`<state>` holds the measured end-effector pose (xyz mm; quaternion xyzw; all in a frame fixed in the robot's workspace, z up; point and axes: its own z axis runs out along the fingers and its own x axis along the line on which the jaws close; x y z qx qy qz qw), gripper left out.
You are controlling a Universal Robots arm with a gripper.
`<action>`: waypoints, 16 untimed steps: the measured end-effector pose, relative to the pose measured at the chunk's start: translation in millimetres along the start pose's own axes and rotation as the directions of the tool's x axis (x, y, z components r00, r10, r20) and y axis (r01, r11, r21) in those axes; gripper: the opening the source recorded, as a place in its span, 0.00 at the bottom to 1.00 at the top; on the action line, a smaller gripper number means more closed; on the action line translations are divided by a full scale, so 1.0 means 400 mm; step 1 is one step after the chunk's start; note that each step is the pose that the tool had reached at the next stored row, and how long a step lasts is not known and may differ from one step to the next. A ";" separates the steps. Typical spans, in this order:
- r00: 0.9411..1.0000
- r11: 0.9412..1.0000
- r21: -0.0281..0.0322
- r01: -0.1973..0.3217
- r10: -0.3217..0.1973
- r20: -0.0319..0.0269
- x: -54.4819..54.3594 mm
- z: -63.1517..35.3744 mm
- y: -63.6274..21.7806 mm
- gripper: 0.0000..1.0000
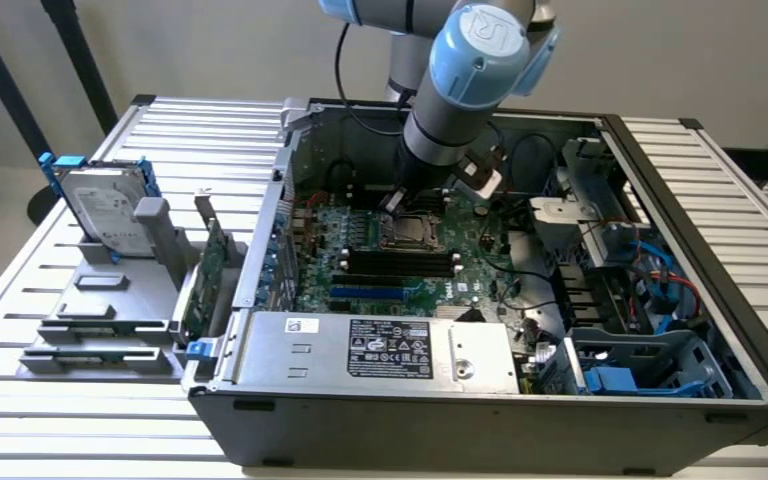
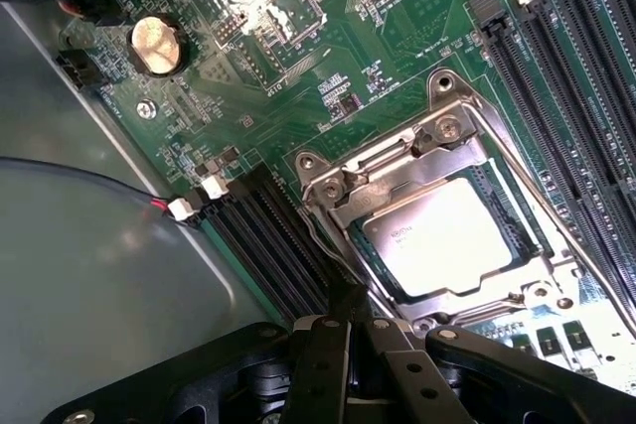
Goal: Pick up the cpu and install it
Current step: 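Install the first cpu locking lever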
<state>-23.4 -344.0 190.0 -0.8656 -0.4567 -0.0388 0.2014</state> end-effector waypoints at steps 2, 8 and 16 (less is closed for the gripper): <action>1.000 1.000 0.000 -0.001 0.001 0.000 0.000 0.000 0.001 0.11; 1.000 1.000 -0.001 -0.003 0.003 -0.001 0.003 0.000 0.005 0.11; 1.000 1.000 -0.001 -0.004 0.004 -0.001 0.002 -0.001 0.007 0.11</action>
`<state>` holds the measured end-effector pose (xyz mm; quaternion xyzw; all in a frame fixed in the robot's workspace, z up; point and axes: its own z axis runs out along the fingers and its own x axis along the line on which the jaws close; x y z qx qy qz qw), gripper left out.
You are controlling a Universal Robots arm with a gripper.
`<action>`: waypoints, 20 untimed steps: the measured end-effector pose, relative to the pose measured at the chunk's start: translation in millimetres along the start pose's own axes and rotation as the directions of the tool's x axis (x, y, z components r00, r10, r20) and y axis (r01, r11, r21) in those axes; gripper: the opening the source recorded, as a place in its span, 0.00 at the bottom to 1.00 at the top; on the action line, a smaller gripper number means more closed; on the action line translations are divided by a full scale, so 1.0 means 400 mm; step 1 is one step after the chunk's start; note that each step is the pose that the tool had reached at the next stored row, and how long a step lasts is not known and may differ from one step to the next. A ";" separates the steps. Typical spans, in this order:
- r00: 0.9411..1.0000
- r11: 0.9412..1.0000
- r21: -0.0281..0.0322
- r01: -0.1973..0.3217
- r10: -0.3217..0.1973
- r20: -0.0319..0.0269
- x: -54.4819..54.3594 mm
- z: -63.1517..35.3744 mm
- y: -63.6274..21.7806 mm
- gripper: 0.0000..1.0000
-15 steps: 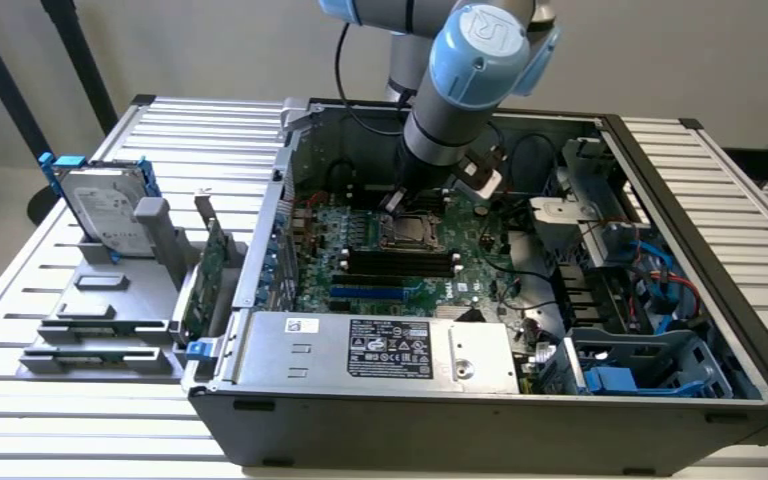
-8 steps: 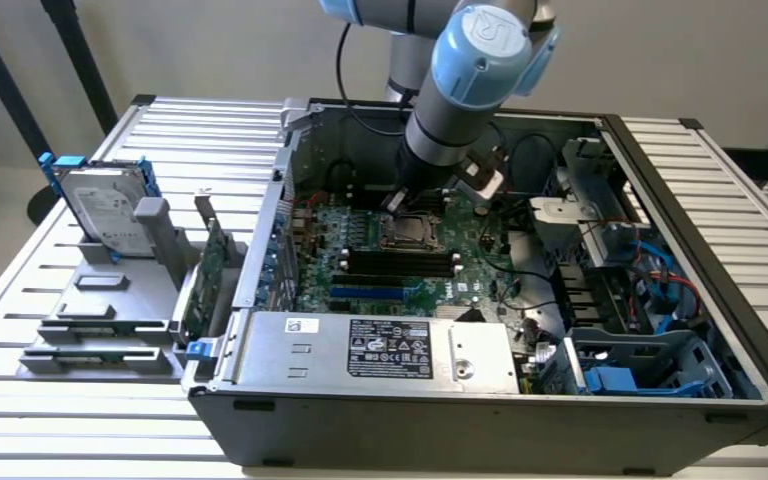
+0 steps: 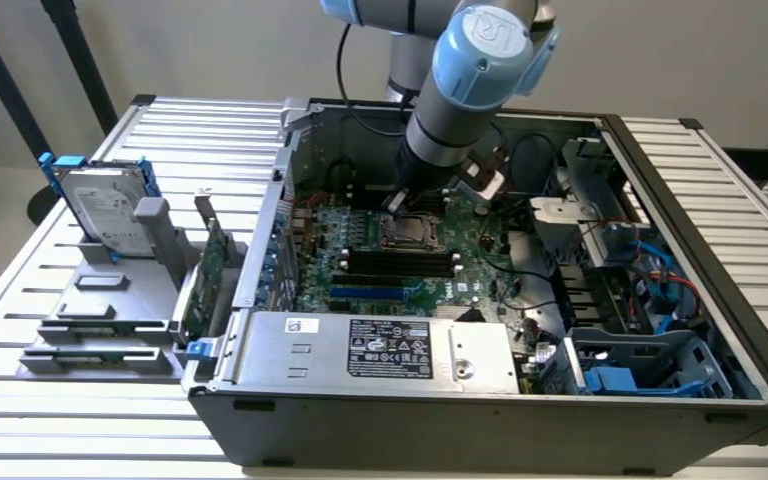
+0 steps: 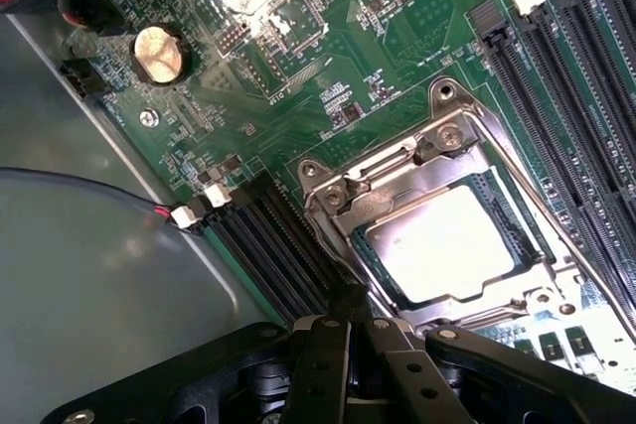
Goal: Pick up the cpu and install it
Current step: 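Install the first cpu locking lever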
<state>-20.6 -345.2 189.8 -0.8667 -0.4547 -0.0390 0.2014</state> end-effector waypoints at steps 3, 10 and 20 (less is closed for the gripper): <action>1.000 1.000 0.000 0.000 0.000 0.000 0.000 0.000 0.002 0.11; 1.000 1.000 0.000 0.000 0.000 0.000 0.003 -0.002 0.009 0.11; 1.000 1.000 0.001 0.000 0.000 -0.001 0.008 -0.004 0.024 0.11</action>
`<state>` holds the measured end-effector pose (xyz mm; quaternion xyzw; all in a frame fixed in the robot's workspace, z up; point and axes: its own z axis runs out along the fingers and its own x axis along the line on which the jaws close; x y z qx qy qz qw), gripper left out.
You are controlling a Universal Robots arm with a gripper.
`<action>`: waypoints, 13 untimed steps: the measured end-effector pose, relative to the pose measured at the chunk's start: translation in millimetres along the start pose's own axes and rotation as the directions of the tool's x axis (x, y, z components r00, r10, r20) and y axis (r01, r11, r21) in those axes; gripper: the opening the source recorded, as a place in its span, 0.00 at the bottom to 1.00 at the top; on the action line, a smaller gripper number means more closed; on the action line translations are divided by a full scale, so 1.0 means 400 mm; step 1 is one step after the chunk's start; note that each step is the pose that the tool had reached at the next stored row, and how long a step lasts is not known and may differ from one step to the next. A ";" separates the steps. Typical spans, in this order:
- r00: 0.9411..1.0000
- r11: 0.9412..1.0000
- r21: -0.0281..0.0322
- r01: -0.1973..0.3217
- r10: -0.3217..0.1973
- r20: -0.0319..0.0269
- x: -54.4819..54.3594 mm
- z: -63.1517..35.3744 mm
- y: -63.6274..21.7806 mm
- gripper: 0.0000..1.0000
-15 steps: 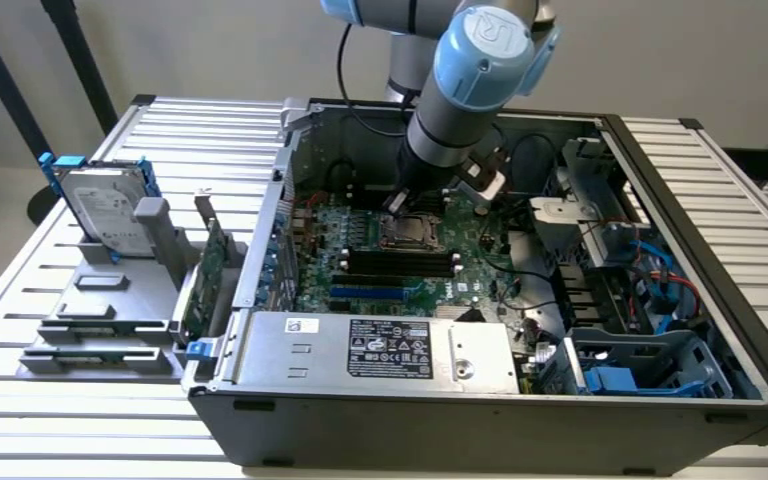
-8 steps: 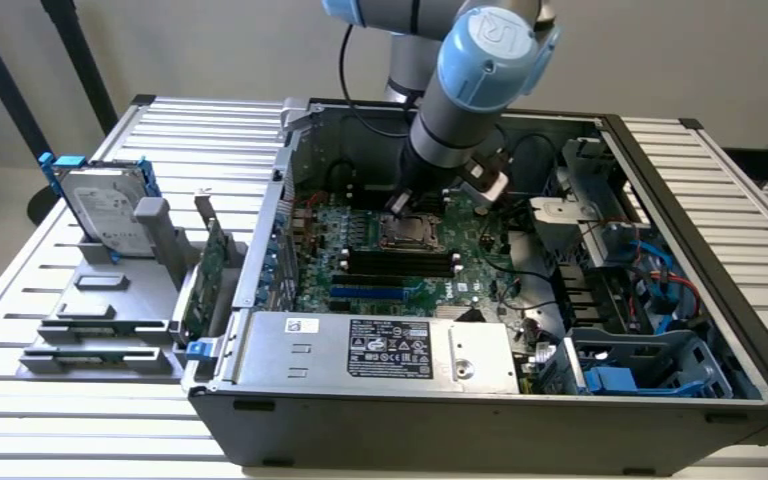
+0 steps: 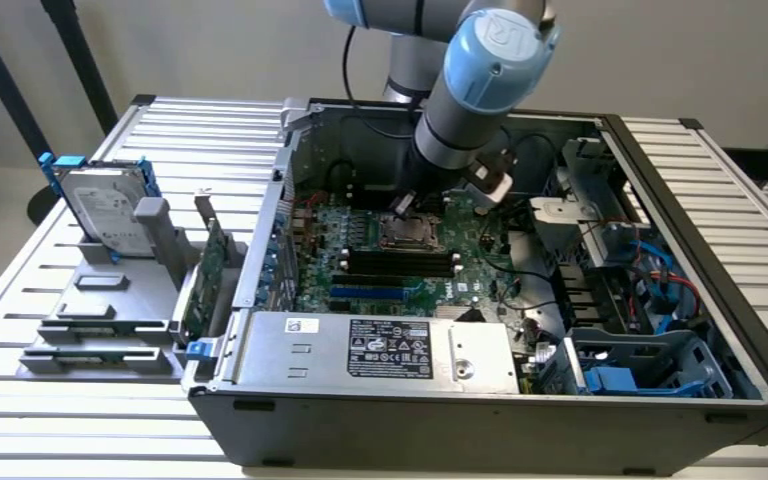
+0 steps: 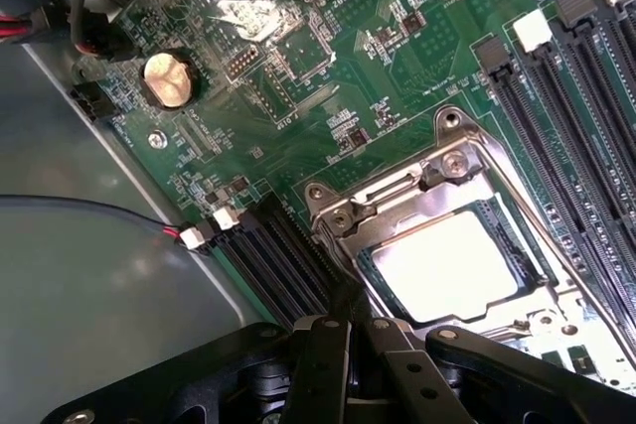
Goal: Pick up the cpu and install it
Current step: 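Install the first cpu locking lever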
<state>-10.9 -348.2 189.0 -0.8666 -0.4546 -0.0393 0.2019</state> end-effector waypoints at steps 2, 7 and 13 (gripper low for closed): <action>1.000 1.000 0.001 0.000 0.000 -0.001 0.002 0.000 0.004 0.11; 1.000 1.000 0.002 0.000 0.000 -0.003 0.008 -0.001 0.013 0.11; 1.000 1.000 0.004 0.001 -0.001 -0.006 0.015 -0.003 0.024 0.11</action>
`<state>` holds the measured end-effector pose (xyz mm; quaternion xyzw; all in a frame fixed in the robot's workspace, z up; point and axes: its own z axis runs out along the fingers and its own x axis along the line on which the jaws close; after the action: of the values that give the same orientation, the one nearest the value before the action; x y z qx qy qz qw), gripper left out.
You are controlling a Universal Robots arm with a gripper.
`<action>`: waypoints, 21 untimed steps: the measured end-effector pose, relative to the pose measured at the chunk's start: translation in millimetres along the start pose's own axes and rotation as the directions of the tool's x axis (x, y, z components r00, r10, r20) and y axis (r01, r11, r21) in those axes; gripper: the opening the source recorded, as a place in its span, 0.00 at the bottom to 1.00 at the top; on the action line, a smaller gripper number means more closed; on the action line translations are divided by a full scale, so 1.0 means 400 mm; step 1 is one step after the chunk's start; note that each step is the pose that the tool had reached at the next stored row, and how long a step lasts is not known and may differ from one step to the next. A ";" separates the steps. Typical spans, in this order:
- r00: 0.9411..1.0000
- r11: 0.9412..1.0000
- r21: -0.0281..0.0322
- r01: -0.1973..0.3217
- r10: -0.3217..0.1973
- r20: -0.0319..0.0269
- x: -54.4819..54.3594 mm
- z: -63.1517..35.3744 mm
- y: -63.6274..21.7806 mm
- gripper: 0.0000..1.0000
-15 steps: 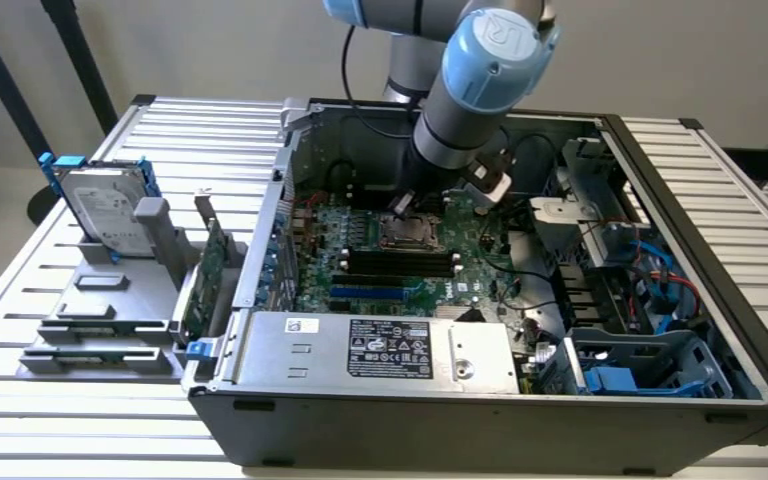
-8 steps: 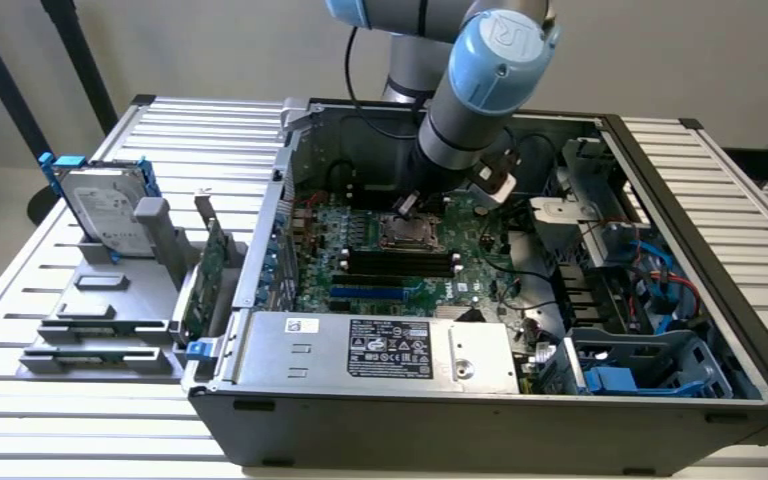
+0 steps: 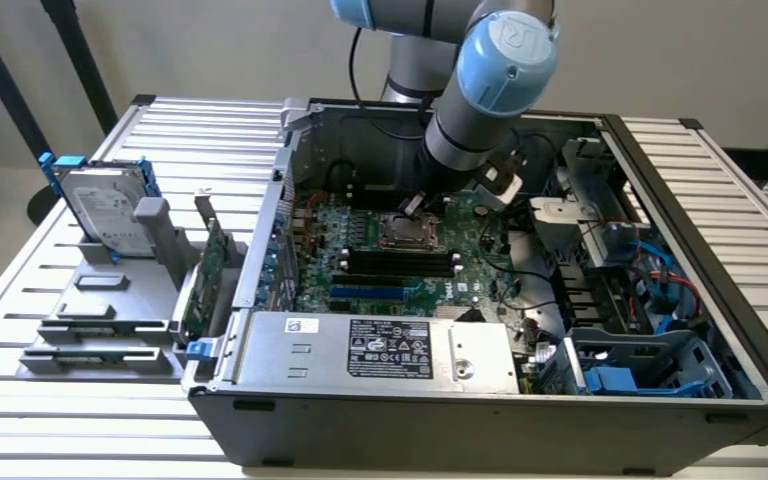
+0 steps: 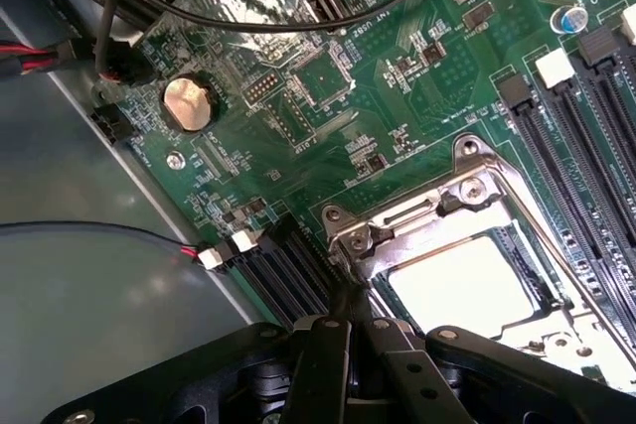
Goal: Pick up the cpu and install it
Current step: 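Install the first cpu locking lever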
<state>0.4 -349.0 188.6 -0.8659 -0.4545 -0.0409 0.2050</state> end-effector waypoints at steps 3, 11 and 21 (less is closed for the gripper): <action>1.000 1.000 0.002 0.001 -0.001 -0.003 0.003 0.000 0.004 0.11; 1.000 1.000 0.007 0.001 -0.001 -0.010 0.004 -0.001 0.006 0.11; 1.000 1.000 0.008 0.003 -0.003 -0.009 -0.012 -0.005 -0.022 0.11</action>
<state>-9.2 -349.1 191.8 -0.8642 -0.4551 -0.0433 0.2103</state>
